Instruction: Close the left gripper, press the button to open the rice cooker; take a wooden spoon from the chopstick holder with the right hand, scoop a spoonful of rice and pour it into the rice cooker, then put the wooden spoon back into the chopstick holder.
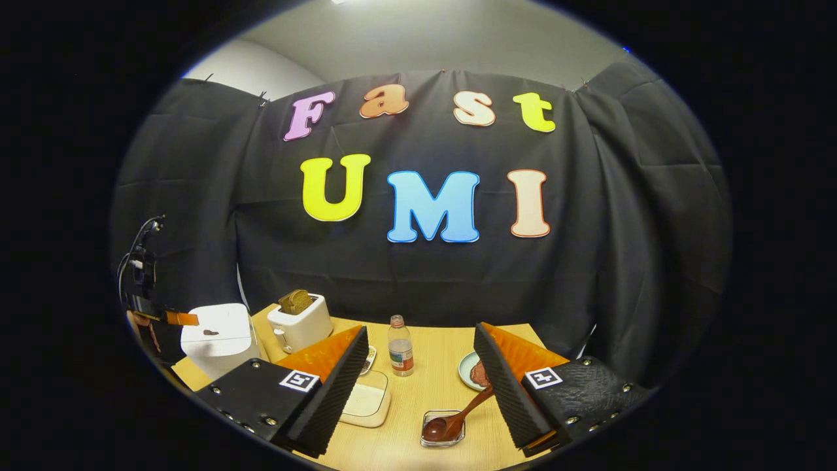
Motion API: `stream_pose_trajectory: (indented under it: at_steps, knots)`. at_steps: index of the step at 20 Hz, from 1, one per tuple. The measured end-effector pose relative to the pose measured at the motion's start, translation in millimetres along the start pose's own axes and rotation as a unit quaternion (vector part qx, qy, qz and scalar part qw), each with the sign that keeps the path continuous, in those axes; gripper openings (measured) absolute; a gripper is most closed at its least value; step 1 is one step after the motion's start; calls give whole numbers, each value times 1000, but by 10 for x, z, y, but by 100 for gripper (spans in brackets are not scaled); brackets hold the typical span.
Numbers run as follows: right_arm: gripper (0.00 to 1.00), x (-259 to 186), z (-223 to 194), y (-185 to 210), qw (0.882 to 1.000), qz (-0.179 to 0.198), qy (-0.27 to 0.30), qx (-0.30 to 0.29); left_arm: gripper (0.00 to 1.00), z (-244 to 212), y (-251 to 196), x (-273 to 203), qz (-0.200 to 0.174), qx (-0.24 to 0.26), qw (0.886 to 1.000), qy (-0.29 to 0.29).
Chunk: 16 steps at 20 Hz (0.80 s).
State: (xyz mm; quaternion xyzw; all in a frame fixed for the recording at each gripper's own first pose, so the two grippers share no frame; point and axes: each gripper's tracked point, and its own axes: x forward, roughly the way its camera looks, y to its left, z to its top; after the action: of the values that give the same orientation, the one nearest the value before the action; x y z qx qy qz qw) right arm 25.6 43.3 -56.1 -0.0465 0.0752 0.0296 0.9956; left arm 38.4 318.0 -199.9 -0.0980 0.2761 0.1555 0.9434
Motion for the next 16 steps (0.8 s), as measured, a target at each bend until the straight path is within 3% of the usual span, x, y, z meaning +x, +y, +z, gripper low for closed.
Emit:
stream_pose_trajectory:
  at_steps: [10,16]
  knots:
    - [99,14,-37,-95,1000,-17,11,-3,8,-273,158,530,17,33,998,59]
    - [99,10,-77,-138,1000,-20,15,-1,9,-140,212,494,45,20,998,39]
